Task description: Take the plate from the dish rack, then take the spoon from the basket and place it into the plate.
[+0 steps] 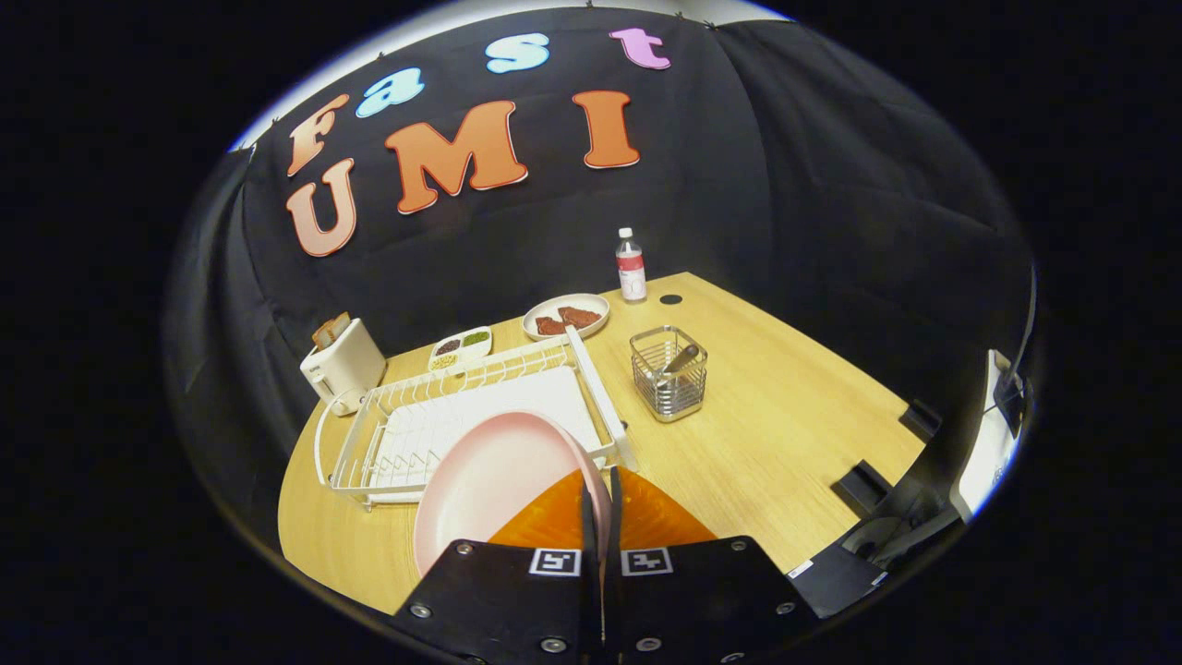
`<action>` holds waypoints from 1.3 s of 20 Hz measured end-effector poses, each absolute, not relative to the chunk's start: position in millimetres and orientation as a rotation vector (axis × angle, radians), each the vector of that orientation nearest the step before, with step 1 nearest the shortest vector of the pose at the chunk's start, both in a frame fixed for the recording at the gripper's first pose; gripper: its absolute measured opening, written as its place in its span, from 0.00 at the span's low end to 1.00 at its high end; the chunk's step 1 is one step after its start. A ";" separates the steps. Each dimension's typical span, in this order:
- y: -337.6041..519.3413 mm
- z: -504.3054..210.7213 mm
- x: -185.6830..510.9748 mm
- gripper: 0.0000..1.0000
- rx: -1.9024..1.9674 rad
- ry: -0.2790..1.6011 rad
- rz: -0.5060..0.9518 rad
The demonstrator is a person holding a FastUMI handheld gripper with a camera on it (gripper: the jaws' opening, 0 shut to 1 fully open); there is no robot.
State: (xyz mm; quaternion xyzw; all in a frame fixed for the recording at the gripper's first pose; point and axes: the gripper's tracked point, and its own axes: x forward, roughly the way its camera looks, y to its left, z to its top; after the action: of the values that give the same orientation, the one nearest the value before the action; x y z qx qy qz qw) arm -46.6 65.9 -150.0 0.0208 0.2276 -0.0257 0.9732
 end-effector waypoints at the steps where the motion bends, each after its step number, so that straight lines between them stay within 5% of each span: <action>1: 66.5 -155.0 -49.7 0.02 0.052 0.468 -0.050; 26: 101.0 -295.7 -56.7 0.03 0.326 0.651 0.008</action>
State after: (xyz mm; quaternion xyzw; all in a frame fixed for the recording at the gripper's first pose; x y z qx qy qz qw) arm -56.7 101.0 -295.7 0.1596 0.3183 0.0038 0.9345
